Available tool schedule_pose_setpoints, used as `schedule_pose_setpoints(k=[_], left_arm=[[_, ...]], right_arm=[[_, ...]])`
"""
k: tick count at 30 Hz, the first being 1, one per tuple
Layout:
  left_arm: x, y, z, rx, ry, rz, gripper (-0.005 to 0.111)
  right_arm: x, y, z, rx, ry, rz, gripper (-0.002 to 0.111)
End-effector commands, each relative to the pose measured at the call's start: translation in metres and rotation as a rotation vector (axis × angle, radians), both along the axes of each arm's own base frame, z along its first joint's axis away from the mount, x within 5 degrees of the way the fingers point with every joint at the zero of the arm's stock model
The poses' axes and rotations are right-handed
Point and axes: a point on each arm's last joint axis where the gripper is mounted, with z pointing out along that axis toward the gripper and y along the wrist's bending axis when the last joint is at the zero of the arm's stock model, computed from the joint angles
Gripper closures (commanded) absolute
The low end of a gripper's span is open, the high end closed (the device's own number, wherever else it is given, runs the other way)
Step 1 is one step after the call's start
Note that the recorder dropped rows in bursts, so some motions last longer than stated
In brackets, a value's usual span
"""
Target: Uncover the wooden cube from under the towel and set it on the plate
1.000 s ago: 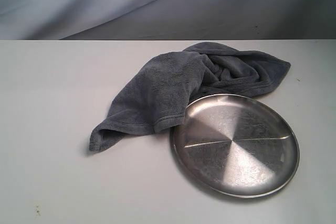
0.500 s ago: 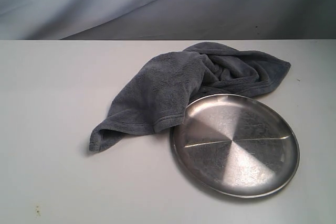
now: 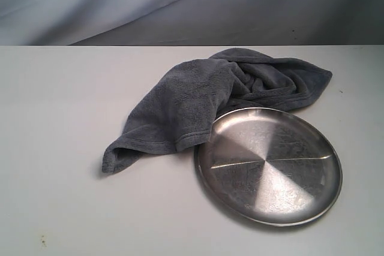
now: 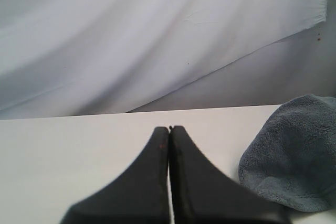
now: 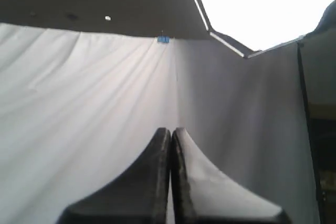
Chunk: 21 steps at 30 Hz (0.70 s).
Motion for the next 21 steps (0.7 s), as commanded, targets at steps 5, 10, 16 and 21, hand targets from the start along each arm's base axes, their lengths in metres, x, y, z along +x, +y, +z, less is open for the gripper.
schedule_pose_setpoints(k=[5,10,16,21], left_arm=[[0.000,0.000,0.000,-0.006,-0.010,0.003,0.107],[0.000,0.000,0.000,-0.006,-0.010,0.003,0.107],[0.000,0.000,0.000,-0.006,-0.010,0.003,0.107],[0.000,0.000,0.000,-0.006,-0.010,0.003,0.107]], right_arm=[[-0.030,-0.003,0.050,0.005,-0.180,-0.004,0.108],[-0.040,-0.006,0.067,-0.107,-0.047,-0.100,0.108],[-0.025,-0.007,0.079,-0.209,0.379,-0.117,0.108],[0.010,0.007,0.093,-0.165,0.697,0.046,0.108]])
